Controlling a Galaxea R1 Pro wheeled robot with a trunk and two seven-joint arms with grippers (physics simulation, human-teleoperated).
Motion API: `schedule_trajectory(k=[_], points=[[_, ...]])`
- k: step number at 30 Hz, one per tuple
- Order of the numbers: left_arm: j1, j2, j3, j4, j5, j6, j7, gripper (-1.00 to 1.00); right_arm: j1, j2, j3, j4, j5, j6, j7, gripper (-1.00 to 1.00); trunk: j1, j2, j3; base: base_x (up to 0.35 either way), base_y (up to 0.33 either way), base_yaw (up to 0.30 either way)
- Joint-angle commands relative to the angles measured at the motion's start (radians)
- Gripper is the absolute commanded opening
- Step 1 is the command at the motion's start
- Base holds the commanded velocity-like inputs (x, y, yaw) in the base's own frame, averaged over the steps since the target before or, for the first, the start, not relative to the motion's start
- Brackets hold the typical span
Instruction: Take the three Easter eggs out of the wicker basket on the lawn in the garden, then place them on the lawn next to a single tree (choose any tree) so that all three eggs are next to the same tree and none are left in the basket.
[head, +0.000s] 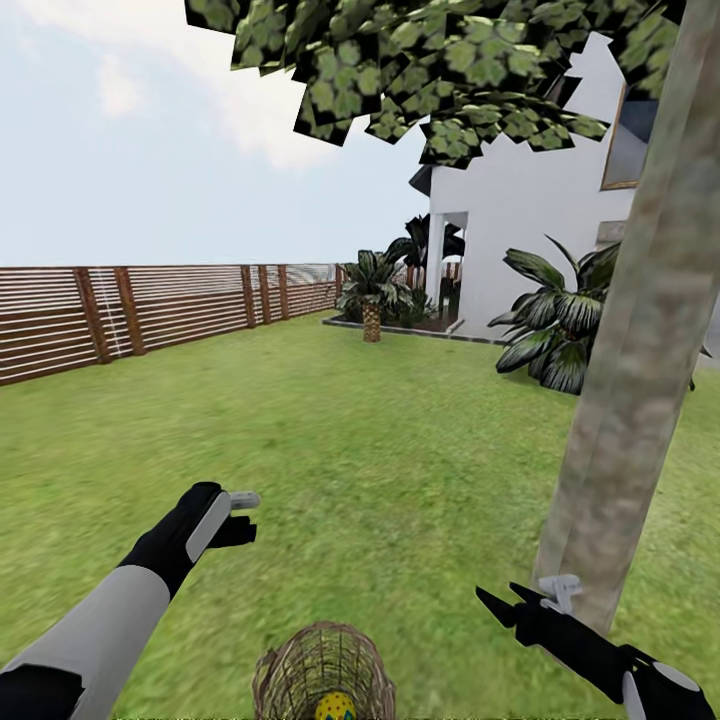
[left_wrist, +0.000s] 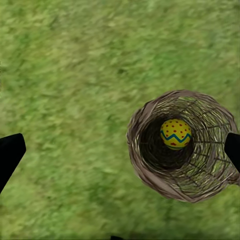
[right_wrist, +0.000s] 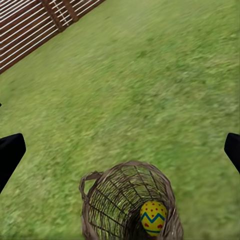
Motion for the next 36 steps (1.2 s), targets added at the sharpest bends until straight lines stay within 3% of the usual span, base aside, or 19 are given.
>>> schedule_trajectory(k=[1,23,36], points=[[-0.001,0.001,-0.006,-0.001,0.011,0.002,0.009,1.0,-0.001,0.0,-0.002,-0.001,0.003,0.007,0.006,1.0,0.0,-0.002,-0.003,0.0,0.004,0.0],[-0.001,0.001,-0.009,0.001,0.011,0.002,0.007,1.0,-0.003,-0.006,-0.008,0.026,0.002,0.006,0.006,1.0,0.0,-0.002,-0.029,0.0,0.0,-0.025],[-0.001,0.001,-0.012,0.001,0.011,-0.005,0.007,1.0,-0.003,-0.004,-0.01,0.027,0.002,0.002,0.008,1.0,0.0,-0.002,-0.03,0.0,0.0,-0.018]])
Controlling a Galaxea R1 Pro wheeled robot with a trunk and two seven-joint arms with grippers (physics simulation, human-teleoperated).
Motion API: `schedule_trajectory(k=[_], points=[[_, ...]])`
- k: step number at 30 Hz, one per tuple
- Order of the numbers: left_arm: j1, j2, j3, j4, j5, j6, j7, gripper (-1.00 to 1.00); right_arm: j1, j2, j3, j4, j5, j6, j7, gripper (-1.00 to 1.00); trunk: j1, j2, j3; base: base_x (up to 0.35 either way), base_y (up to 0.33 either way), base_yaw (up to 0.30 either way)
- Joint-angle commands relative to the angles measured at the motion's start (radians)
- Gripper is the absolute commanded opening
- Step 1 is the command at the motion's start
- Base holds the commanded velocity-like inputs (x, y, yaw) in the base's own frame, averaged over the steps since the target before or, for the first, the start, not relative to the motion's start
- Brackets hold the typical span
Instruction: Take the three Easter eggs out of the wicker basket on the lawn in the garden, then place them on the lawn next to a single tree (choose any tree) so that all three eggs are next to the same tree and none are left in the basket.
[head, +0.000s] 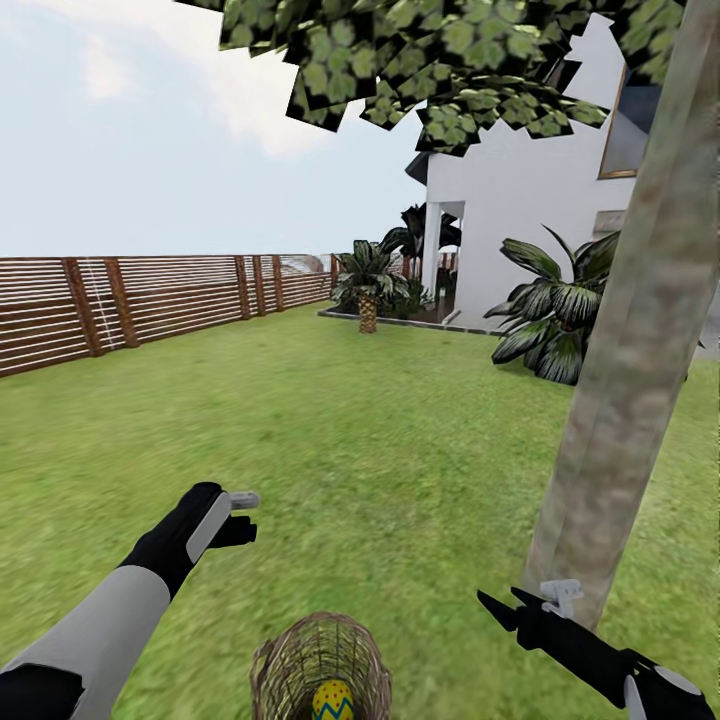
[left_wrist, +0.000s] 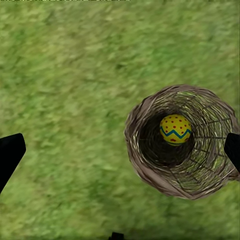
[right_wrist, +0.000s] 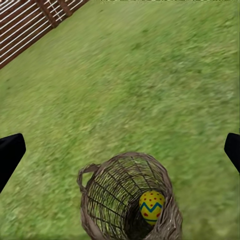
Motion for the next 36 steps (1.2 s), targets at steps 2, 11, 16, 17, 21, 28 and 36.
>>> schedule_trajectory(k=[2,11,16,17,21,28,36], points=[[-0.001,0.001,-0.006,-0.001,0.011,0.002,0.009,1.0,-0.001,0.0,-0.002,-0.001,0.003,0.007,0.006,1.0,0.0,-0.002,-0.001,0.0,0.0,-0.121],[-0.001,0.001,-0.006,-0.001,0.011,0.001,0.009,1.0,-0.001,-0.002,-0.004,0.002,0.003,0.008,0.005,1.0,0.0,-0.002,0.009,0.0,0.0,-0.199],[-0.001,0.001,-0.006,-0.001,0.011,0.001,0.008,1.0,-0.001,-0.003,-0.005,0.01,0.003,0.008,0.005,1.0,0.0,-0.002,0.014,0.0,0.0,-0.222],[-0.001,0.001,-0.006,-0.001,0.012,0.001,0.008,1.0,-0.001,-0.003,-0.005,0.011,0.003,0.008,0.005,1.0,0.0,-0.002,0.015,0.0,0.0,-0.224],[-0.001,0.001,-0.005,-0.001,0.015,0.002,0.007,1.0,-0.001,-0.003,-0.005,0.012,0.003,0.008,0.005,1.0,0.0,-0.002,0.02,0.0,0.0,-0.224],[-0.001,0.001,-0.002,0.0,0.015,0.003,-0.007,1.0,-0.001,-0.002,-0.004,0.013,0.003,0.007,0.007,1.0,0.0,-0.002,0.028,0.0,0.0,-0.224],[-0.001,0.001,0.002,0.001,0.014,0.004,-0.021,1.0,-0.002,-0.003,0.012,0.012,0.006,0.013,0.021,1.0,0.0,-0.002,0.032,0.0,0.0,-0.093]])
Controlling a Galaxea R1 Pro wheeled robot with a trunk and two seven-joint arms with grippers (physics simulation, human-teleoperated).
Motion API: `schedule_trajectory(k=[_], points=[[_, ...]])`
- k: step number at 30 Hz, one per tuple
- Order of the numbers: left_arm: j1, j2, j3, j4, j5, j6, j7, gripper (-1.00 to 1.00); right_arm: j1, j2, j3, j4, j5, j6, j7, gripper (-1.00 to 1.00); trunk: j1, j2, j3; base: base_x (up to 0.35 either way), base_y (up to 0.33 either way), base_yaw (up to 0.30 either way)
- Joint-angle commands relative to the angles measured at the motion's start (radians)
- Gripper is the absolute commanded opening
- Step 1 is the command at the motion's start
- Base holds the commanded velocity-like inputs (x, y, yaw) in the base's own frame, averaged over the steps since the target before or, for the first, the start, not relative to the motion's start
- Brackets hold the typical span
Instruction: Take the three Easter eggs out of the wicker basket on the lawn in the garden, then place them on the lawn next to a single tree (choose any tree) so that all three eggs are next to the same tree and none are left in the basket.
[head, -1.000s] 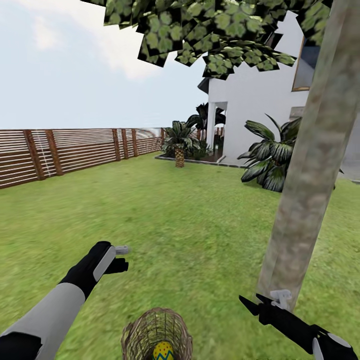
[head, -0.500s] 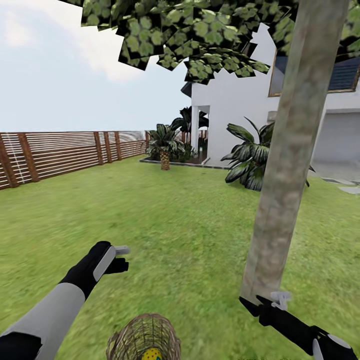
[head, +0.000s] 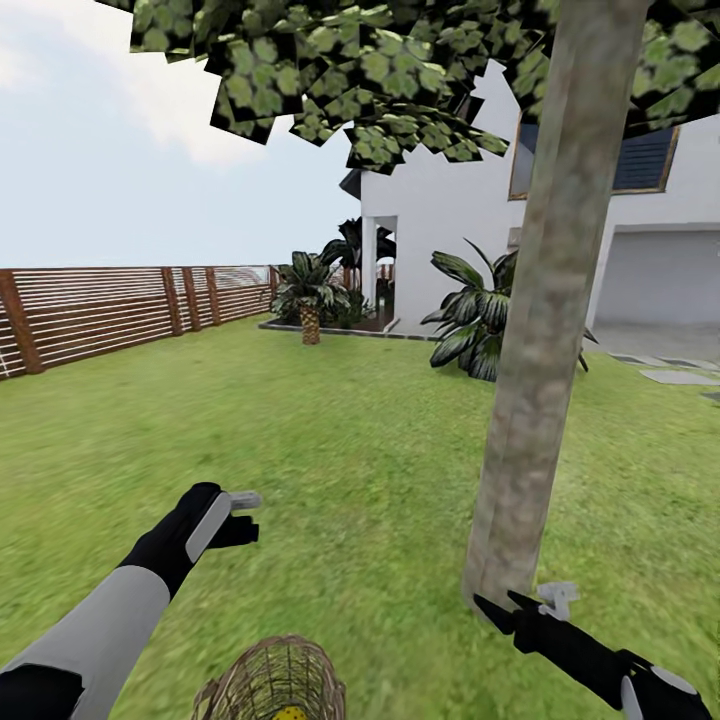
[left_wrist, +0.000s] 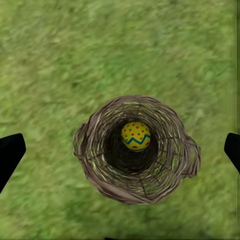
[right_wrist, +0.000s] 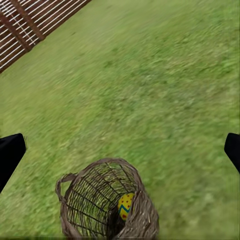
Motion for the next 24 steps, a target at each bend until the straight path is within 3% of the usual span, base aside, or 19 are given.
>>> schedule_trajectory(k=[1,3,5,8,16,19,24], points=[[-0.001,0.001,-0.006,-0.001,0.01,0.002,-0.002,1.0,-0.002,-0.001,0.011,-0.002,0.005,0.01,0.019,1.0,0.0,-0.002,-0.002,0.0,0.0,-0.017],[-0.001,0.001,-0.006,-0.001,0.009,0.002,-0.016,1.0,-0.002,-0.004,0.032,-0.003,0.008,0.014,0.043,1.0,0.0,-0.002,-0.002,0.0,0.0,-0.012],[-0.001,0.001,-0.004,-0.001,0.009,0.003,-0.044,1.0,-0.004,-0.02,0.065,-0.007,0.012,0.032,0.111,1.0,0.0,-0.002,-0.002,0.0,0.0,-0.006],[-0.001,0.001,-0.003,-0.001,0.009,0.006,-0.062,1.0,-0.007,-0.041,0.08,-0.018,0.012,0.078,0.178,1.0,0.0,-0.002,-0.002,0.0,0.0,-0.002],[-0.001,-0.001,-0.002,0.0,0.007,0.006,-0.068,1.0,-0.009,-0.052,0.095,-0.039,0.014,0.119,0.218,1.0,0.0,-0.002,-0.002,0.0,0.0,0.0],[-0.001,-0.001,-0.002,0.003,0.006,0.009,-0.069,1.0,-0.012,-0.054,0.1,-0.05,0.016,0.173,0.225,1.0,0.0,-0.002,-0.002,0.0,0.0,0.0],[-0.004,-0.003,-0.005,0.096,0.012,0.004,-0.07,1.0,-0.018,-0.071,0.104,-0.061,0.017,0.266,0.231,1.0,0.0,-0.002,-0.002,0.0,0.0,0.0]])
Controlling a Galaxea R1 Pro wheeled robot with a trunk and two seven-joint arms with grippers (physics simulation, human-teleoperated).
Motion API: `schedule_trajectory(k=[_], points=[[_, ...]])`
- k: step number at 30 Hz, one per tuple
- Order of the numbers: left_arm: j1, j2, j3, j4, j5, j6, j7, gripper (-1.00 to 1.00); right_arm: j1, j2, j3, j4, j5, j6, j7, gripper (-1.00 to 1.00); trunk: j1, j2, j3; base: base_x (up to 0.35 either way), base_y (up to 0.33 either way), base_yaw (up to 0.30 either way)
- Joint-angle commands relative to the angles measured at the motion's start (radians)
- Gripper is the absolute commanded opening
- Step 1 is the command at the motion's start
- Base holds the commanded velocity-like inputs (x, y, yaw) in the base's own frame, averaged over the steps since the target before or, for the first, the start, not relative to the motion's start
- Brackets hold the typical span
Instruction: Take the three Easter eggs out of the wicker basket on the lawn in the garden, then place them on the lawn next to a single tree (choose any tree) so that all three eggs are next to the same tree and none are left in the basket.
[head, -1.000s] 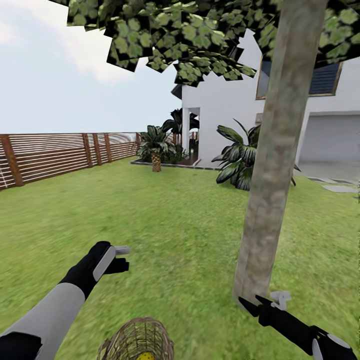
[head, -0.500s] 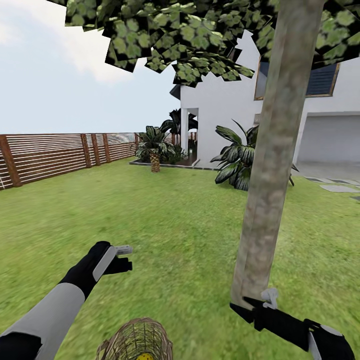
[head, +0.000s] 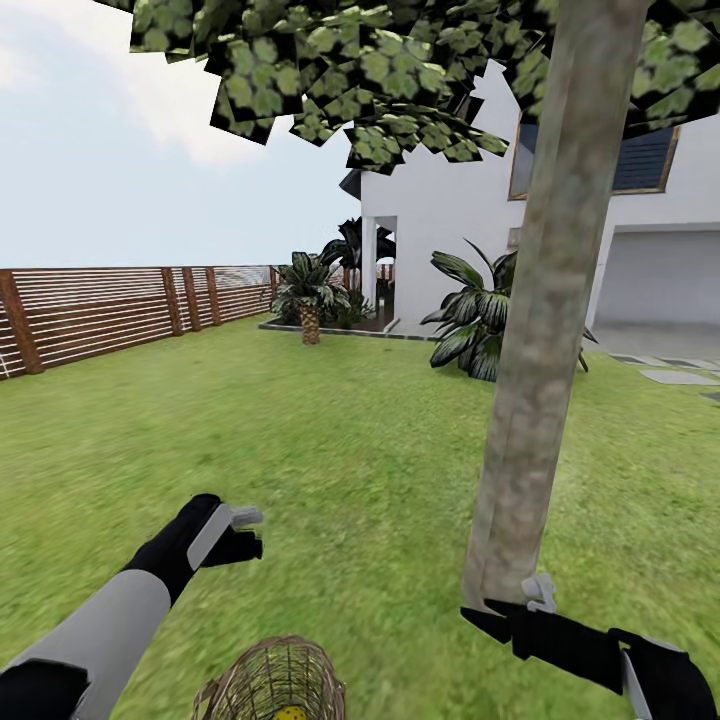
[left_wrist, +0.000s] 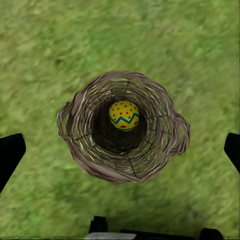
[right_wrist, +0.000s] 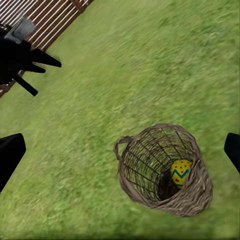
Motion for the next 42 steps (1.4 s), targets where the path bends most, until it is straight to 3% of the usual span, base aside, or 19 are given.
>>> schedule_trajectory(k=[1,8,22,42], points=[[-0.001,0.002,-0.008,0.01,0.012,0.002,0.008,1.0,-0.002,-0.001,-0.001,-0.002,0.004,0.014,0.007,1.0,0.0,-0.002,-0.002,0.0,0.0,0.0],[-0.003,0.001,-0.009,0.048,0.014,-0.011,0.008,1.0,-0.003,-0.007,0.001,-0.002,0.004,0.031,0.005,1.0,0.0,-0.002,-0.002,0.0,0.0,0.0],[-0.001,-0.001,-0.02,0.062,0.006,-0.157,0.003,1.0,-0.004,-0.006,0.002,0.007,0.007,0.026,-0.001,1.0,0.0,-0.002,-0.002,0.0,0.0,0.0],[-0.001,-0.003,-0.021,0.064,0.004,-0.206,0.002,1.0,-0.004,-0.003,0.001,0.009,0.007,0.024,-0.004,1.0,0.077,-0.142,-0.065,0.0,0.0,0.0]])
